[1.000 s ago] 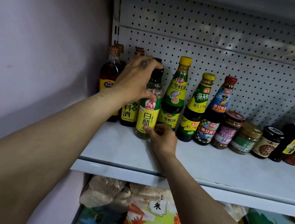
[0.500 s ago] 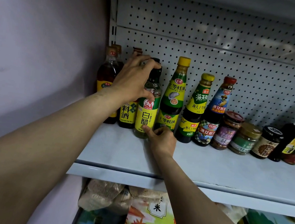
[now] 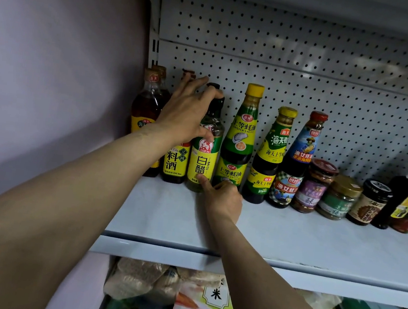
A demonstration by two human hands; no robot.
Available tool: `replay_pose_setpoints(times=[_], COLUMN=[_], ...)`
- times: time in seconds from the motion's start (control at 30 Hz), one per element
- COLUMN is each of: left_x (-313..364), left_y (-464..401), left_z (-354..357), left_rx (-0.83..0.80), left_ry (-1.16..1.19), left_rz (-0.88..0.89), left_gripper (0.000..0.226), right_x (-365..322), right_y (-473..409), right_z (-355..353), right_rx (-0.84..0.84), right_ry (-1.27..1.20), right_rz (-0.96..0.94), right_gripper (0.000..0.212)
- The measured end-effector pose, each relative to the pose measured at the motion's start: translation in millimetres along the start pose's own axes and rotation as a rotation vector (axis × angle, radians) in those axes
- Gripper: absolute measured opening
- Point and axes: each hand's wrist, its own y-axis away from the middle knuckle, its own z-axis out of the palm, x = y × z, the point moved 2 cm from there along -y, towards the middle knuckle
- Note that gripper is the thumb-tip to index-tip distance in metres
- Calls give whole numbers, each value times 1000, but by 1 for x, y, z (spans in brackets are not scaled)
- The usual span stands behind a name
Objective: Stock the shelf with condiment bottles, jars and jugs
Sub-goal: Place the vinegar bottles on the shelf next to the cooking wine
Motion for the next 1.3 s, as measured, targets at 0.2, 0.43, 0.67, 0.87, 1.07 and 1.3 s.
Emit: replay_pose_setpoints(times=[0.2,0.43,0.67,0.87,1.07,1.3], left_x=[-2,1,13,30,68,117], left_y=[-2,-2,4,27,97,206], left_z=[2,2,-1,-18,-23,-11], left_rx=[11,-6,-49,-12,-111,-230], left_ry=[-37,-104,-340,-406,1,74], left_rz=[5,1,61,-5,-320,-513], left_gripper=[98,97,104,110,80,67], right_x=[-1,-2,-11,-6,6,33], right_y=[0,1,4,8,23,71], right_z=[3,5,-13,-75,-133,-166], right_rx=[31,39,-158,-234,-294,-462], right_ry=[46,103,92,7,166,438], right_rz=[18,42,33,-113,-307,-510], right_gripper=[60,64,59,57,68,78])
